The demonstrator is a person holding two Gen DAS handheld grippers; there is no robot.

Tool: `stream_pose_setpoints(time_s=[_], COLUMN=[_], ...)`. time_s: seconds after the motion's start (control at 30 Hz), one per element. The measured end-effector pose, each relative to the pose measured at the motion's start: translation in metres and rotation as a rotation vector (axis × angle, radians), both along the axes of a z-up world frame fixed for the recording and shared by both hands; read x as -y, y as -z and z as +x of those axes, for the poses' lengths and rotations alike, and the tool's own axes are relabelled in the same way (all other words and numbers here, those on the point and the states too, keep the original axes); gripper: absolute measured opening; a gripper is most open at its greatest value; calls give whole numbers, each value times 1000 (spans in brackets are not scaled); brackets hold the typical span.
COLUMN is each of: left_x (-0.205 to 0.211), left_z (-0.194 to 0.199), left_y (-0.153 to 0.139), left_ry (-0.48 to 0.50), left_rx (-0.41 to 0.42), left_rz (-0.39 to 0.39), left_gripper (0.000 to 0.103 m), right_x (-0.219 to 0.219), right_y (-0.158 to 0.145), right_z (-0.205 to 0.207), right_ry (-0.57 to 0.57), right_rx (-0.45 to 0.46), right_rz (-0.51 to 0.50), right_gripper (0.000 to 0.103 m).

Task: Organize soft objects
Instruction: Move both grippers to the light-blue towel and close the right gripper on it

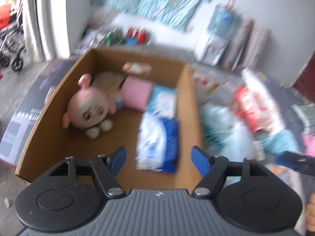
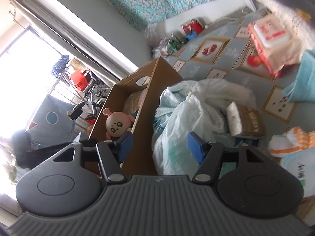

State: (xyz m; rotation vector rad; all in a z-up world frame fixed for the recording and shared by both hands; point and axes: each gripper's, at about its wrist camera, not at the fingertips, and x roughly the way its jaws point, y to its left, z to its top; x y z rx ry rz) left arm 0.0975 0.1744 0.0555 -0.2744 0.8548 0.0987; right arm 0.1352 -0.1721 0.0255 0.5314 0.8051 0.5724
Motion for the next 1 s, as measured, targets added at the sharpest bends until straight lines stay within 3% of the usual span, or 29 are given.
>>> stream_pose_setpoints(time_s=[0.17,0.4,0.53,0.73,1.0], left_x=[52,136,182,242,290], left_z=[-7,32,61,118,195], left_y=[-19,-24,-19,11,59], left_ry=[122,292,366,408,413], left_rx=[108,116,84,-41,-194], left_rz=[-49,-111,-168,-265,-340], left_gripper=[74,74,74,72,65], right_x=[24,78,107,152,178], right_y=[-9,-16,-15,-4,28], right_z=[-19,-44,-46,-30,33], right_ry=[54,141,177,222,238], right_rx=[55,118,119,119,101], right_rz=[-39,-95,-176,-325,-474], right_gripper=[63,75,77,82,85])
